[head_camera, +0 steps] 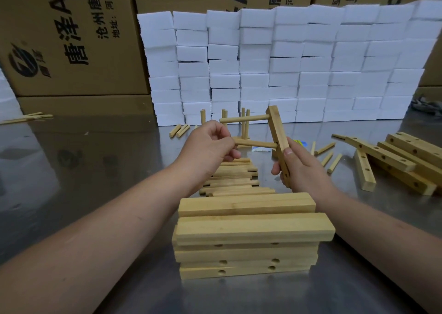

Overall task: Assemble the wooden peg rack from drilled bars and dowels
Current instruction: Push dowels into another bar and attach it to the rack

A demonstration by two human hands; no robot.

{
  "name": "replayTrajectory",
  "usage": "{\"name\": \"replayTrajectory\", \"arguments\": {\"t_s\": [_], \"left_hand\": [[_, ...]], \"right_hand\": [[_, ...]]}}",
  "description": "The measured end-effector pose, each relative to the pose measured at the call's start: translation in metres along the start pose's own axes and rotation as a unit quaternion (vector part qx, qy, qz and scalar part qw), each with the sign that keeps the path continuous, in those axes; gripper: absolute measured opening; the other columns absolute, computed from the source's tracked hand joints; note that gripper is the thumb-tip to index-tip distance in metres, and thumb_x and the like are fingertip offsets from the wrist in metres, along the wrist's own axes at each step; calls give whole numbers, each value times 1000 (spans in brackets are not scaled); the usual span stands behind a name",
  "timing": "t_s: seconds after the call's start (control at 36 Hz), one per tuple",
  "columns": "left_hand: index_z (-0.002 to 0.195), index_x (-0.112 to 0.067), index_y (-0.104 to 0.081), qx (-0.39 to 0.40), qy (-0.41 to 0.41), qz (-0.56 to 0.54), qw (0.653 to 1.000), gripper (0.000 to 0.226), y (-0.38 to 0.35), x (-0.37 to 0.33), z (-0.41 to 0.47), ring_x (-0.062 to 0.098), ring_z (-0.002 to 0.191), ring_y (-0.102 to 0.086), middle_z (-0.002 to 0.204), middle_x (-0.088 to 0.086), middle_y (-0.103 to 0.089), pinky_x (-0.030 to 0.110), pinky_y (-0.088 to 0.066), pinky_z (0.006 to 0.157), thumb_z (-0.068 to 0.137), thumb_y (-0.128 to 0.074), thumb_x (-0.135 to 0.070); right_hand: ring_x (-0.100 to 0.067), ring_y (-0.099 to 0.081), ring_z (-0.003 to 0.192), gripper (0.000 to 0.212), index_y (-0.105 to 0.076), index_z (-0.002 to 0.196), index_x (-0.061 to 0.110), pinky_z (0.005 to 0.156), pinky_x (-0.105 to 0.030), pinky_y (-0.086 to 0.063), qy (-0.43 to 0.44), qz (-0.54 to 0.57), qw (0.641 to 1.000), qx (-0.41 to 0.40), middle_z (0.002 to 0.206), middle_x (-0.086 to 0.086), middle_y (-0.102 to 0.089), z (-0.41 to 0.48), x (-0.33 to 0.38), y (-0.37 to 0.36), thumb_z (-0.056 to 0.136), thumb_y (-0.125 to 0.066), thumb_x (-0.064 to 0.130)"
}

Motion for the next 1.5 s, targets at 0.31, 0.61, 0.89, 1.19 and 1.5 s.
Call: {"name": "replayTrajectory", "arguments": {"t_s": [0.31, 0.61, 0.89, 1.19, 1.5], "left_hand": [[77, -14, -50, -2, -4, 29, 1000, 17, 0, 0, -1, 11, 65, -67, 64, 1, -65, 25, -57, 67, 86, -53, 1], [112, -28, -65, 58, -51, 311, 947, 23, 3, -10, -2, 9, 74, -56, 85, -15, -60, 10, -43, 56, 93, -52, -24], [73, -39, -56, 98, -74, 334, 934, 24, -3, -13, -3, -2, 47, -40, 58, -9, -47, 10, -33, 45, 94, -49, -31], [79, -38, -60, 113, -48, 308, 943, 23, -6, -12, -7, 3, 42, -35, 54, -8, -41, 12, -29, 41, 96, -46, -30], [80, -18, -65, 154, 56, 143, 976, 31, -5, -8, -11, 7, 43, -28, 47, -13, -35, 18, -30, 44, 99, -40, -24]], "right_hand": [[-11, -44, 55, 29, -47, 122, 36, 55, -26, -38, 2, 1, 1000, -3, 71, 2, -58, 0, -1, 1, 102, -28, 26], [-5, -46, 53, 28, -48, 117, 42, 49, -16, -40, 51, -17, 998, 13, 67, 8, -59, -3, 9, 1, 101, -29, 28], [-5, -47, 57, 39, -36, 133, 51, 53, -18, -42, 109, -60, 990, 68, 63, 15, -55, -4, 25, -1, 99, -28, 34], [-7, -45, 60, 46, -25, 143, 45, 60, -30, -40, 112, -99, 986, 79, 66, 8, -50, -3, 25, 3, 98, -30, 35], [-1, -44, 53, 46, -23, 141, 52, 48, -16, -35, 134, -110, 982, 81, 62, 14, -50, -4, 25, 4, 96, -30, 40]]}}
Point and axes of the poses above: each hand's wrist, its own z-axis towards the middle knuckle, its own y-axis out of the back of the hand, x = y × z, the point moved 5 cm from there along z, towards the middle knuckle
